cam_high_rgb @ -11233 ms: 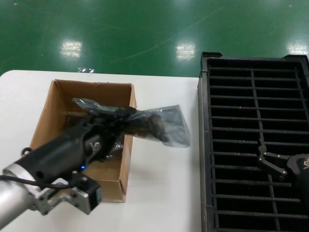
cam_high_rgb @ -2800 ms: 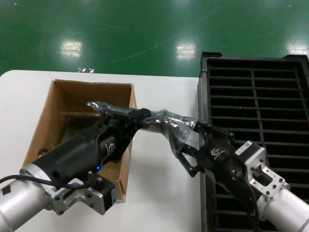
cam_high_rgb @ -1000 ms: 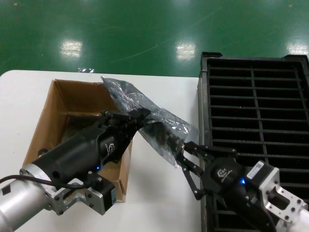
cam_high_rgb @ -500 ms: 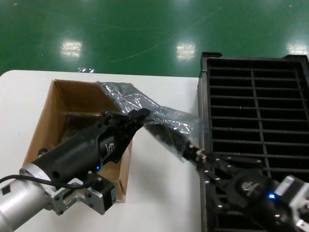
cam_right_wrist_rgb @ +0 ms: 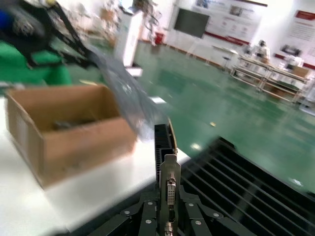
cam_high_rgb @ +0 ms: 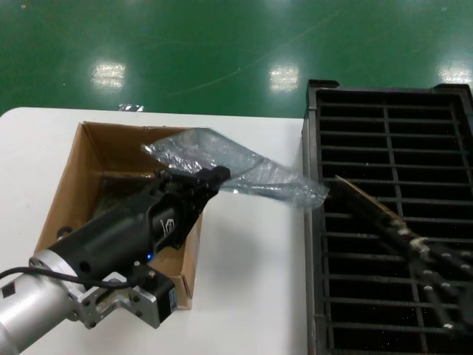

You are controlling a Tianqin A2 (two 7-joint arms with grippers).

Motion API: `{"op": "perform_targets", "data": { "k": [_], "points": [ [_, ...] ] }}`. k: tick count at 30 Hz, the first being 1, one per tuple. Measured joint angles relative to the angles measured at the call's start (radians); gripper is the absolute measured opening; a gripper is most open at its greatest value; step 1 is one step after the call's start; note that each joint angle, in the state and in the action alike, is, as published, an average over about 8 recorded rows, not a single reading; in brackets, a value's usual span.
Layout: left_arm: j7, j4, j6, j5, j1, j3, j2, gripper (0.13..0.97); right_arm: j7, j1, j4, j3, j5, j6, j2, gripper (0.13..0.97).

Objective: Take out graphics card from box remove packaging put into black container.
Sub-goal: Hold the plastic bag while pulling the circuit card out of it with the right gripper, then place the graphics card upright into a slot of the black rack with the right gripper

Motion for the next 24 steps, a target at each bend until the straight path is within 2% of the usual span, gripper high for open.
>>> {"op": "perform_targets", "data": {
  "k": [5, 11, 24],
  "points": [
    [0.0, 0.0, 0.0, 0.0, 0.0, 0.0, 0.0, 0.139, 0.209, -0.154, 0.0, 0.05, -0.132, 0.178, 0.15, 0.191],
    [0.0, 0.0, 0.0, 0.0, 0.0, 0.0, 0.0, 0.139, 0.391, -0.215, 0.0, 0.026, -0.227, 0.369, 0.249, 0.191],
    [0.0, 0.0, 0.0, 0.0, 0.0, 0.0, 0.0, 0.139, 0.429, -0.224, 0.0, 0.024, -0.25, 0.407, 0.258, 0.191]
  ]
}}
